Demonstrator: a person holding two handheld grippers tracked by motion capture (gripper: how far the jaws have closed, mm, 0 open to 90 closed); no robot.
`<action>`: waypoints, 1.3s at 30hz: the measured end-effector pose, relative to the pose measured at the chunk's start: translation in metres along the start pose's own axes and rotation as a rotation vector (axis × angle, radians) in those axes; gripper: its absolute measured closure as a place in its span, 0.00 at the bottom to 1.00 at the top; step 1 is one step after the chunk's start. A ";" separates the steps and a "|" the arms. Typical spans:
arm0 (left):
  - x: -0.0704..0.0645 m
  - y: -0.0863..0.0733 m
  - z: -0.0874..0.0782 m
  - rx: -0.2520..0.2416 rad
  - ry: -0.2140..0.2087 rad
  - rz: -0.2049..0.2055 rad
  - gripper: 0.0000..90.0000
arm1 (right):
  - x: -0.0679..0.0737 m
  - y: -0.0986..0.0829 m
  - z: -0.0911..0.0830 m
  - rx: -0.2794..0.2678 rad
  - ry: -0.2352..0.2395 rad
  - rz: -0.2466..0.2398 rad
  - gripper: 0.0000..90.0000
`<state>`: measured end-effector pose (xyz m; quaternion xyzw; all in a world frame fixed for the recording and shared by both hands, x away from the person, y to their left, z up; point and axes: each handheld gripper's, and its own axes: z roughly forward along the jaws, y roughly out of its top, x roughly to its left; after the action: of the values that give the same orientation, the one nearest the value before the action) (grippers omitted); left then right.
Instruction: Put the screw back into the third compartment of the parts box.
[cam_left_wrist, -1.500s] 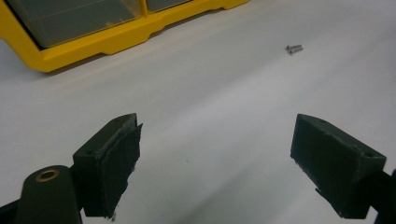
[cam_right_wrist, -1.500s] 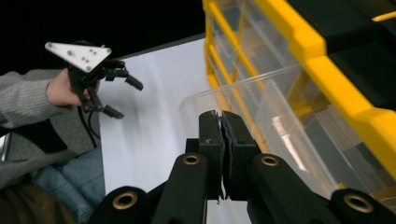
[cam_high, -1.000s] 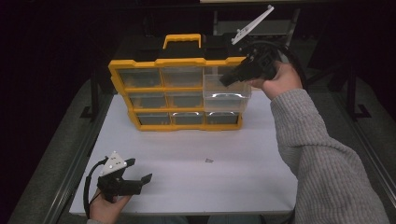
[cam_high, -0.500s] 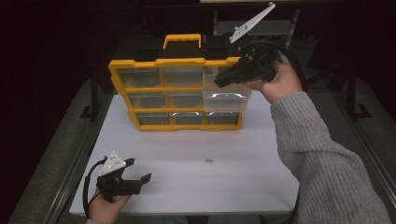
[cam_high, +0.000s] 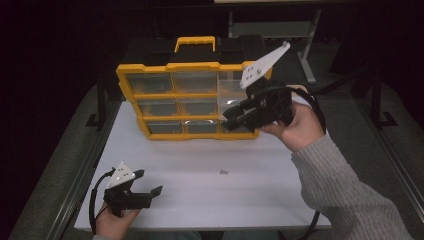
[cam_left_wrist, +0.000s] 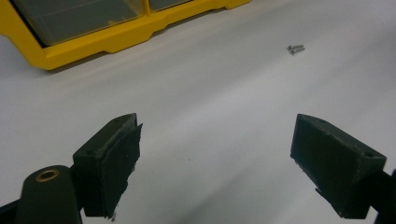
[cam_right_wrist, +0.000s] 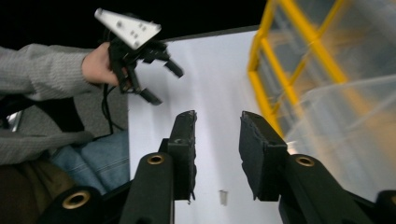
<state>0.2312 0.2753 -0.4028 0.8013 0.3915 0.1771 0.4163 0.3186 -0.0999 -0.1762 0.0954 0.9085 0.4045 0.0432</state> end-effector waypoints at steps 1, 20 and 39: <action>-0.001 0.000 0.001 -0.004 0.001 0.000 0.17 | 0.003 -0.005 0.004 -0.002 0.011 0.002 0.71; 0.000 0.000 0.000 -0.016 0.006 0.008 0.17 | 0.012 -0.095 0.113 0.075 0.093 0.061 0.68; -0.002 0.000 0.001 -0.022 0.005 -0.011 0.17 | -0.019 -0.147 0.173 0.175 0.046 0.139 0.75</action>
<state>0.2307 0.2736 -0.4034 0.7940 0.3951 0.1809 0.4251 0.3437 -0.0746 -0.4010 0.1525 0.9322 0.3278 -0.0143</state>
